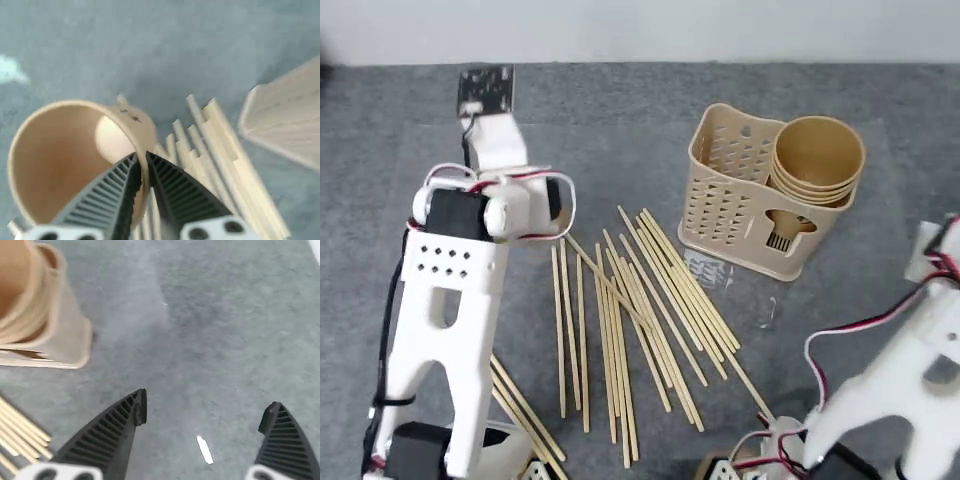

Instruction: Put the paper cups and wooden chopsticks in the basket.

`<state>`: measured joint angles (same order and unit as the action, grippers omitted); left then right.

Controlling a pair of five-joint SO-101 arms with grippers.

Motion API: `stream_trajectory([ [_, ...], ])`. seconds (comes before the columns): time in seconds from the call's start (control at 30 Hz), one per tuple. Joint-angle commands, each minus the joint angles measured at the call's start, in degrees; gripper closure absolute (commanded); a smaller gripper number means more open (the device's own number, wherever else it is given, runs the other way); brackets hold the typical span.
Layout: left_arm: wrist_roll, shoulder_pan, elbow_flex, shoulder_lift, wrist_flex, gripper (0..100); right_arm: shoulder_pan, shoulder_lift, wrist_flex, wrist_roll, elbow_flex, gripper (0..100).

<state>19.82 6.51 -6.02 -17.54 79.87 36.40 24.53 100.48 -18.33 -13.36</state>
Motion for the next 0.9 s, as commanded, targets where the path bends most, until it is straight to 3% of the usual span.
stream_trajectory([
  [0.0,3.6,3.16,10.24,-0.97,0.26,99,6.02,1.27,1.54,-3.25,-2.81,63.0],
  [0.3,11.08,15.56,26.42,-0.35,-0.44,99,14.64,1.27,1.63,-6.77,-2.55,63.0],
  [0.5,11.87,23.47,27.21,-0.35,-9.76,99,17.8,1.27,1.71,-8.18,-2.46,63.0],
  [0.87,13.01,31.47,26.68,3.87,-24.62,99,19.91,1.27,1.98,-9.32,-2.37,63.0],
])
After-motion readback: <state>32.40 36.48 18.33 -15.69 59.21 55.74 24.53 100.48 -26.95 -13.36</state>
